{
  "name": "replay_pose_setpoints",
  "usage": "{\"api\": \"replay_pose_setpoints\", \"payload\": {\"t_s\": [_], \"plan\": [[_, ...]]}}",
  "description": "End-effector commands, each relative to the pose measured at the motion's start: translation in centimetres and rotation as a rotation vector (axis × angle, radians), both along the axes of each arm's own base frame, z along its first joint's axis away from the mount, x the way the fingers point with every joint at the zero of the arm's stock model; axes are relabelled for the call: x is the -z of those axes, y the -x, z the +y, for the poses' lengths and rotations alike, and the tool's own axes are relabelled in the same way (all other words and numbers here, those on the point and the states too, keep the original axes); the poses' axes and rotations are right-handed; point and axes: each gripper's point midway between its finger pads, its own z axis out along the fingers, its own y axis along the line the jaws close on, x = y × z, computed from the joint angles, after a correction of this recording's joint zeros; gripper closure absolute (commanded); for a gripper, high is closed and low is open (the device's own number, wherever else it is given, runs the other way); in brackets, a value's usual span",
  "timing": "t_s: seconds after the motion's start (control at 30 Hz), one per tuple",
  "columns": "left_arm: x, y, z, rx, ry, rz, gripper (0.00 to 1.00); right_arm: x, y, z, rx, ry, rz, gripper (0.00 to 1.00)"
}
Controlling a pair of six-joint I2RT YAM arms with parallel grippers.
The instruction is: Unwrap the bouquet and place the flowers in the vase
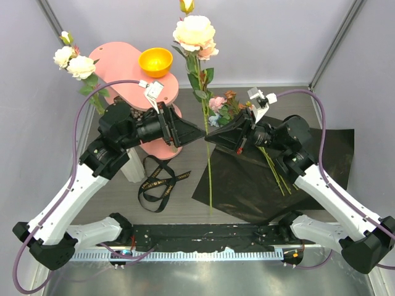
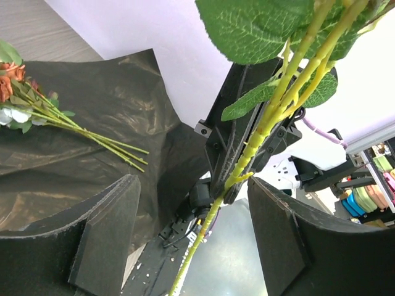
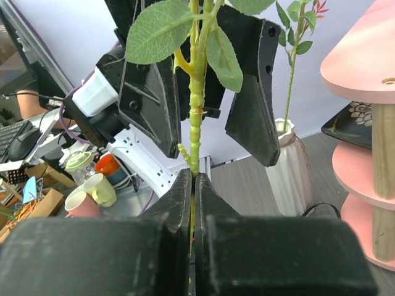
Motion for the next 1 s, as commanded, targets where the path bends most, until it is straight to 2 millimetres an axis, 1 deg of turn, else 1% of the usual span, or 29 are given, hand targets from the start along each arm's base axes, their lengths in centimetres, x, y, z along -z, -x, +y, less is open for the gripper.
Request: {"api": "replay_pose_setpoints", "payload": {"t_s": [0.0,0.17,0.23,0.3,0.4,0.5,0.53,0.6,0.63,0.7,0.73,0.77,0.8,0.83,0.87,0.9,0.93,0.97], "plan": [[-3.2,0.3,-0.2,0.022,0.063,-0.097,0.29,-1.3,1.8,-0.4,-0.059,-0.017,-0.071,0.99],[-3.8,0.0,-0.2,0.012,0.065,-0.115,0.42,-0.4,1.8,-0.3,-0.061,0.021,-0.089,0.99],[-4.2,0.0,-0.4,0.024,0.069,-0.123,0.45,-0.3,1.9,-0.3,-0.062,0.028,-0.096,0.99],[-4.3,0.2,-0.7,0.047,0.071,-0.119,0.45,0.1,1.6,-0.1,-0.057,0.041,-0.094,0.99],[-4.7,0.7,-1.0,0.083,0.085,-0.127,0.45,0.1,1.3,-0.1,-0.051,0.042,-0.096,0.99],[-4.9,0.8,-0.9,0.085,0.084,-0.143,0.55,-0.1,1.5,0.0,-0.057,0.039,-0.101,0.99],[-5.0,0.8,-0.8,0.085,0.085,-0.15,0.62,-0.3,1.5,0.0,-0.058,0.037,-0.106,0.99],[-5.0,1.0,-0.8,0.093,0.074,-0.159,0.72,-0.3,1.5,0.0,-0.057,0.039,-0.109,0.99],[-5.2,1.0,-0.7,0.092,0.068,-0.176,0.8,-0.3,1.5,0.1,-0.057,0.041,-0.116,0.99],[-5.0,1.0,-0.5,0.082,0.044,-0.18,0.89,-0.2,1.4,0.1,-0.051,0.046,-0.117,0.99],[-5.5,0.9,-0.2,0.069,0.03,-0.222,1.0,-0.2,1.3,0.1,-0.042,0.05,-0.121,0.86],[-4.7,0.9,0.1,0.057,-0.008,-0.206,1.0,0.0,1.1,0.0,-0.027,0.061,-0.111,0.74],[-4.6,0.9,0.4,0.046,-0.033,-0.218,1.0,0.0,0.1,-0.2,0.036,0.06,-0.1,0.64],[-5.7,0.7,1.3,-0.006,-0.052,-0.263,1.0,-0.1,-0.4,-0.5,0.085,0.067,-0.098,0.29],[-4.2,0.5,2.3,-0.032,-0.142,-0.273,1.0,0.6,-1.3,-1.2,0.167,0.109,-0.106,0.25],[-4.2,0.3,3.3,-0.08,-0.187,-0.3,1.0,0.6,-3.4,-2.2,0.315,0.118,-0.086,0.24],[-5.3,-0.1,5.3,-0.18,-0.216,-0.338,1.0,0.9,-4.7,-3.2,0.412,0.137,-0.078,0.21],[-4.0,-0.3,6.9,-0.228,-0.31,-0.351,1.0,2.3,-5.7,-4.2,0.489,0.198,-0.058,0.2]]}}
